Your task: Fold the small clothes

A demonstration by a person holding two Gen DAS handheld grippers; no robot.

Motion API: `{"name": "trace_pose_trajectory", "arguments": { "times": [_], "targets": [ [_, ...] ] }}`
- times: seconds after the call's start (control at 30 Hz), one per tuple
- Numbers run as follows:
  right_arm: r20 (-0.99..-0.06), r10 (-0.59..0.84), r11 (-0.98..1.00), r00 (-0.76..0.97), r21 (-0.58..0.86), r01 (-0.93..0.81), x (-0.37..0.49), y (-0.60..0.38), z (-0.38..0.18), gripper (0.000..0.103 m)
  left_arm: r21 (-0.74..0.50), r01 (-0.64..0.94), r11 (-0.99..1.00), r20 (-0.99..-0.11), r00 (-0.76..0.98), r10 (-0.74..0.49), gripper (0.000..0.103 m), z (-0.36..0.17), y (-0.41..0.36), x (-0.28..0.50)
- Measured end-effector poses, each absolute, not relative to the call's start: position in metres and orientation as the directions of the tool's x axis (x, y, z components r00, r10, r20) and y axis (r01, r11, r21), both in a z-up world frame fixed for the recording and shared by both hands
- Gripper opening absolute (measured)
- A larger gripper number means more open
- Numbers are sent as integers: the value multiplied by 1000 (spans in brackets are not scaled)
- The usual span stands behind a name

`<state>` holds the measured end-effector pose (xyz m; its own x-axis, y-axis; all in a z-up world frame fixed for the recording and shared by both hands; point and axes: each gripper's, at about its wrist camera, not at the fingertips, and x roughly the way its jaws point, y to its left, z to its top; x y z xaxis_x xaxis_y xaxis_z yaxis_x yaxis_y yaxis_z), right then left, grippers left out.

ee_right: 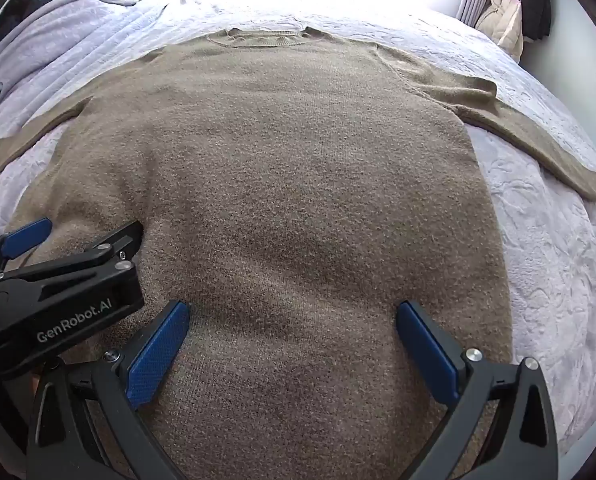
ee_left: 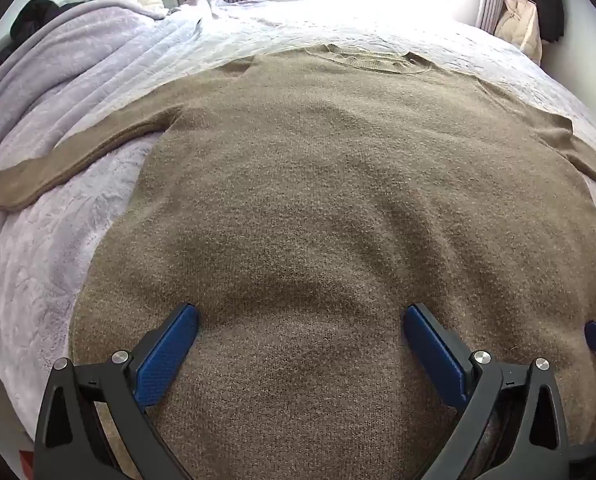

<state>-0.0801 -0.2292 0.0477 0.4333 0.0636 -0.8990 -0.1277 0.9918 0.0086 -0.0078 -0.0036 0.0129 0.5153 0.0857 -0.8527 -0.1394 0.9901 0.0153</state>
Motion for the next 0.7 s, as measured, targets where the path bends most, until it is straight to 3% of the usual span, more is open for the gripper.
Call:
{"name": "trace_pose_trajectory", "arguments": {
  "times": [0.7],
  "targets": [
    [-875, 52, 988, 482, -24, -151, -85, -227, 53, 103, 43, -123, 991, -853, 511, 101, 103, 8, -19, -3]
  ]
}}
